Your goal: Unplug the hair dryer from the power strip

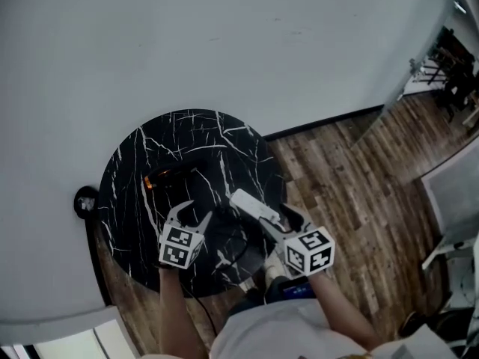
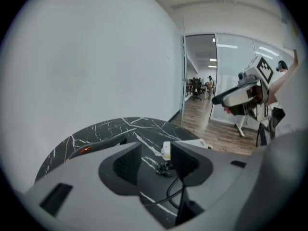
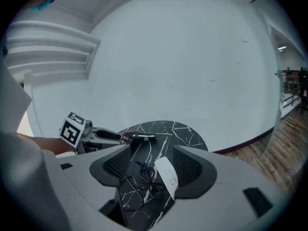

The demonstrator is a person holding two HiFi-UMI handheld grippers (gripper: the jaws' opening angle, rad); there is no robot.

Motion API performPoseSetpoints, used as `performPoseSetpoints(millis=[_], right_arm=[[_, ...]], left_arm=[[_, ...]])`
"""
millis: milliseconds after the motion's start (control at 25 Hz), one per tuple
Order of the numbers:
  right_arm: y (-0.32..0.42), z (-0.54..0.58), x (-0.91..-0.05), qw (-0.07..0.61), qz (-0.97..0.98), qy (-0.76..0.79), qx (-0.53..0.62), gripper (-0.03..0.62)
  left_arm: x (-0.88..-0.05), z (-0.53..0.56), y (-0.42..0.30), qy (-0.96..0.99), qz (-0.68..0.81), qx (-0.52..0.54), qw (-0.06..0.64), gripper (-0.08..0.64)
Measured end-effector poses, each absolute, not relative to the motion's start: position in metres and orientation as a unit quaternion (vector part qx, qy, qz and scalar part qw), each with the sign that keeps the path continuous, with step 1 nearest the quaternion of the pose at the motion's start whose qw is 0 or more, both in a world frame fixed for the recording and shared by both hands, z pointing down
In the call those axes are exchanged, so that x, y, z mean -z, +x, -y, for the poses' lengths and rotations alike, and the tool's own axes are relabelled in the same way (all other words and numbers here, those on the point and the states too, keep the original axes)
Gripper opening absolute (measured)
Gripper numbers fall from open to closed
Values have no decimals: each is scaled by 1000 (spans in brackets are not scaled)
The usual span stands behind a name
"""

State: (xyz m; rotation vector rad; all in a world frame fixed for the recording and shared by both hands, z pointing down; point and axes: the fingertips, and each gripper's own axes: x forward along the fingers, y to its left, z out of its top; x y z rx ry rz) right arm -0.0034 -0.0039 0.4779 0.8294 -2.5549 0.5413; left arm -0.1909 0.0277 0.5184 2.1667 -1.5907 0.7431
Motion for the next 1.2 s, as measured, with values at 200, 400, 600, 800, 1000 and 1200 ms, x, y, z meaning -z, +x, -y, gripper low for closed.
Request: performPoseSetpoints(millis=[200, 400, 600, 800, 1000, 1200], right_arm=[[-8, 11, -449, 163, 924, 298, -174, 77], [-8, 5, -431, 146, 934, 299, -130, -2], [-3, -12, -420, 142, 940, 294, -100, -2], [5, -24, -413, 126, 946, 288, -79, -3], [10, -34, -410, 116, 954, 271, -62, -3], [13, -37, -410, 118, 955, 267, -59, -3]], left_arm=[[-457, -45, -182, 748, 623, -167, 160, 84], [-414, -70, -175, 704, 691, -78, 143, 0], [-404, -93, -162, 669, 729, -70, 129, 0], [-399, -108, -142, 654, 745, -76, 106, 0], [-404, -122, -138, 641, 757, -57, 113, 0], [-407, -128, -138, 631, 765, -57, 117, 0]])
